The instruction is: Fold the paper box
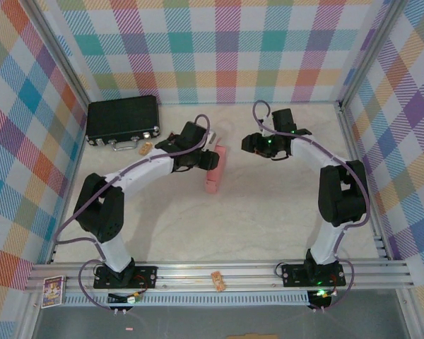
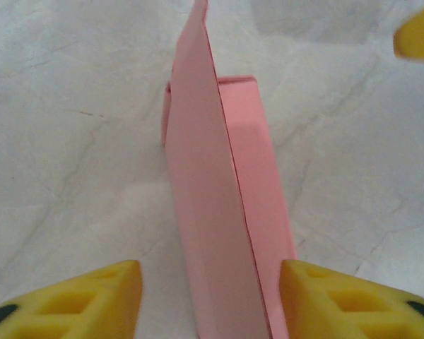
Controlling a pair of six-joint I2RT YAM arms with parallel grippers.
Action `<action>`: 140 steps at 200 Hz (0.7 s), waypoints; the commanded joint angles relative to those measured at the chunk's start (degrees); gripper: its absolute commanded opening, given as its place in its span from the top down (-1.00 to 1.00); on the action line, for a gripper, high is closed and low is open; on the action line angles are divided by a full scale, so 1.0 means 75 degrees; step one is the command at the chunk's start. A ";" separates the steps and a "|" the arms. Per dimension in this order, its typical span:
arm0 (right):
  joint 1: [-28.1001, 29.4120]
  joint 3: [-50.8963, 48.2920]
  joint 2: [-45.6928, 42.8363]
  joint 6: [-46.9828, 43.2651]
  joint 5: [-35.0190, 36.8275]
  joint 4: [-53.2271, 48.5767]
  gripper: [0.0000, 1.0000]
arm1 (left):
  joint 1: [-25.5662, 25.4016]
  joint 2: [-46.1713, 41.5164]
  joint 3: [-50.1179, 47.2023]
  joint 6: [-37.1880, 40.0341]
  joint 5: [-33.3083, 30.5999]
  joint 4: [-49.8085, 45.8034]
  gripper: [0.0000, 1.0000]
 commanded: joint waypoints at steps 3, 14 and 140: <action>0.0003 0.0191 -0.0043 -0.0344 -0.0095 -0.0383 -0.05 | -0.0037 0.0329 0.0688 0.0534 -0.0164 -0.0555 0.24; -0.0009 0.0141 -0.0072 -0.0363 -0.0128 -0.0384 -0.04 | -0.0037 0.0433 0.0859 0.0622 -0.0123 -0.0633 0.34; -0.0757 -0.0878 -0.1212 -0.1358 -0.0052 -0.0168 -0.03 | -0.0055 0.0496 0.1185 0.3848 0.1854 -0.0748 1.00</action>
